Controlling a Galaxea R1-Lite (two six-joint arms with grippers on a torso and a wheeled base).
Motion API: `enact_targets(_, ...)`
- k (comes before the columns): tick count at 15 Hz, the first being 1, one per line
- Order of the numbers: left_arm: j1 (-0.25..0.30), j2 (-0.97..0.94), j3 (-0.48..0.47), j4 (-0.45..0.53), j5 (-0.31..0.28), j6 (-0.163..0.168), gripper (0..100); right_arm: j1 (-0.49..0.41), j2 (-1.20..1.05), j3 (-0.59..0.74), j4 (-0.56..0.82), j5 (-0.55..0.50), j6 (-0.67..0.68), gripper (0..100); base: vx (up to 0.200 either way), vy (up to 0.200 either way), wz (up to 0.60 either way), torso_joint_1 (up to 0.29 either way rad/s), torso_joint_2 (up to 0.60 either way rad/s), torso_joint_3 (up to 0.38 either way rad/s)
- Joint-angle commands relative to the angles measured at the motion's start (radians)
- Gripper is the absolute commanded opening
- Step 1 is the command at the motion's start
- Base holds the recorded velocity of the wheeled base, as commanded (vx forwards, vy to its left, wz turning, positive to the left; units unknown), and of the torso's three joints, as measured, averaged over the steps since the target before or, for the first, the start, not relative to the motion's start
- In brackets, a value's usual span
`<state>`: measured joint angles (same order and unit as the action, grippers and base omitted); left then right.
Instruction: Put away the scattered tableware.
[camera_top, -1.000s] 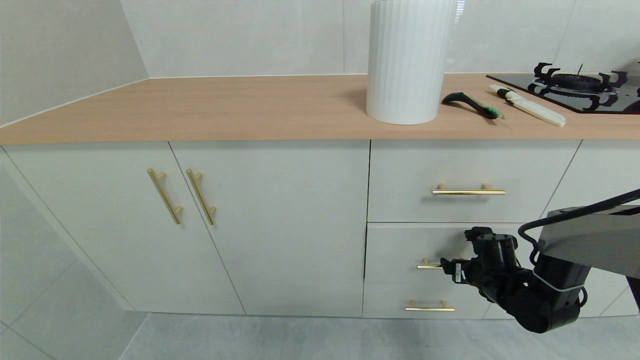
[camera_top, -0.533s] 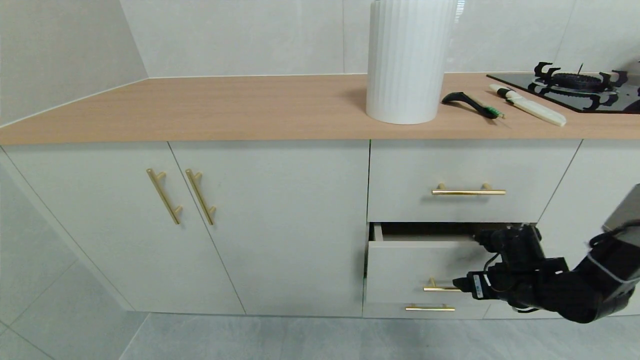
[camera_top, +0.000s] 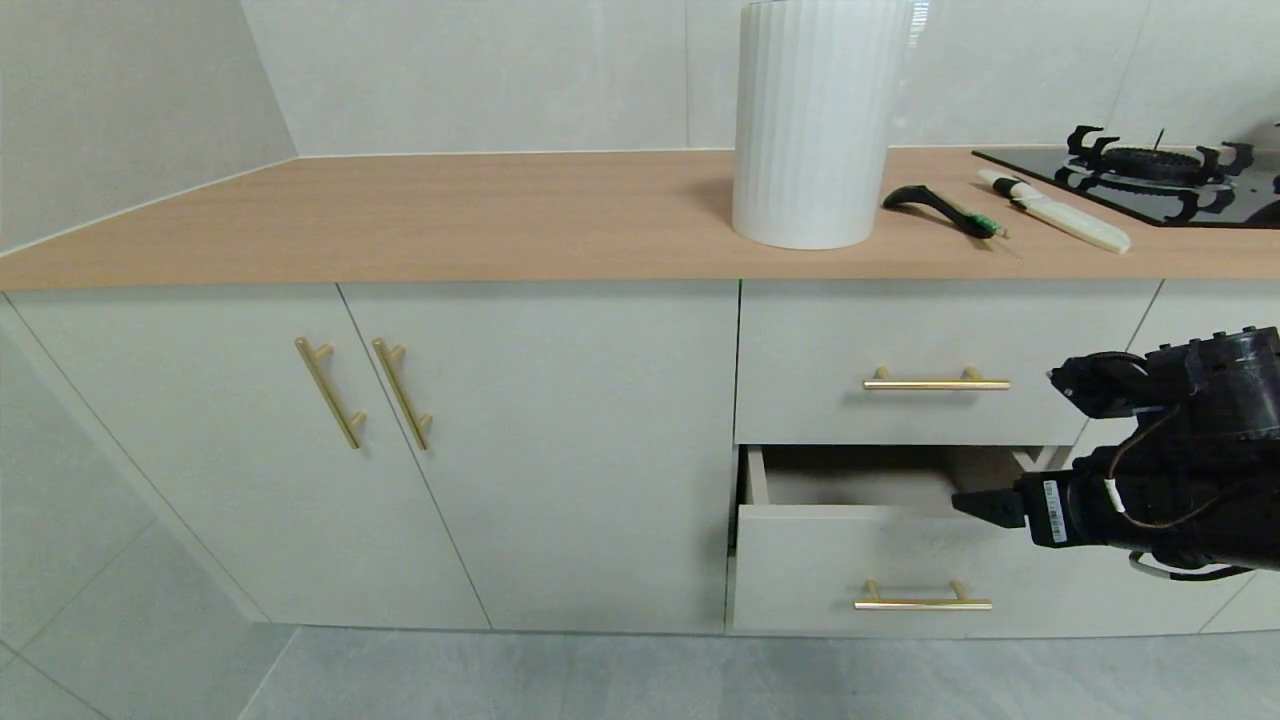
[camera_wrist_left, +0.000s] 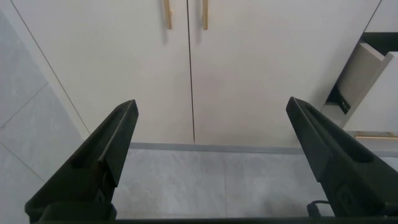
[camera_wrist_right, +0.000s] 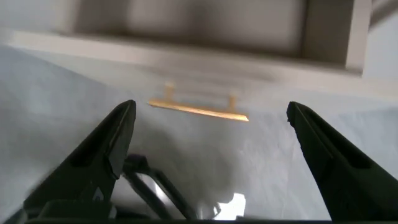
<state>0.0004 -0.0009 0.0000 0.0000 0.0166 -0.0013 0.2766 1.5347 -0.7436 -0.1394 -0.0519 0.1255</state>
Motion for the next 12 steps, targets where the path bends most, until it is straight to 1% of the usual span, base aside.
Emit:
enact_targets(1, 0.0, 0.001, 0.0, 0.0, 0.0, 0.0, 100, 0.023, 0.038, 0.001, -0.045, -0.005, 0.005, 100, 0.0, 0.0, 0.0, 0.0, 0.0, 0.0)
enact_targets(2, 0.001, 0.001, 0.0, 0.0, 0.0, 0.0, 100, 0.026, 0.078, 0.007, -0.082, -0.009, 0.005, 100, 0.0, 0.0, 0.0, 0.0, 0.0, 0.0)
enact_targets(3, 0.0, 0.001, 0.0, 0.0, 0.0, 0.0, 100, 0.039, 0.16, 0.03, -0.169, -0.046, 0.005, 100, 0.0, 0.0, 0.0, 0.0, 0.0, 0.0)
enact_targets(4, 0.0, 0.001, 0.0, 0.0, 0.0, 0.0, 100, 0.05, 0.226, 0.05, -0.267, -0.108, 0.005, 100, 0.0, 0.0, 0.0, 0.0, 0.0, 0.0)
enact_targets(5, 0.0, 0.001, 0.0, 0.0, 0.0, 0.0, 100, 0.053, 0.271, 0.064, -0.336, -0.149, 0.005, 100, 0.0, 0.0, 0.0, 0.0, 0.0, 0.0)
enact_targets(7, 0.001, 0.001, 0.0, 0.0, 0.0, 0.0, 100, 0.058, 0.311, 0.075, -0.404, -0.171, 0.005, 100, 0.0, 0.0, 0.0, 0.0, 0.0, 0.0)
enact_targets(12, 0.001, 0.001, 0.0, 0.0, 0.0, -0.002, 100, 0.067, 0.341, 0.084, -0.427, -0.172, 0.005, 100, 0.0, 0.0, 0.0, 0.0, 0.0, 0.0)
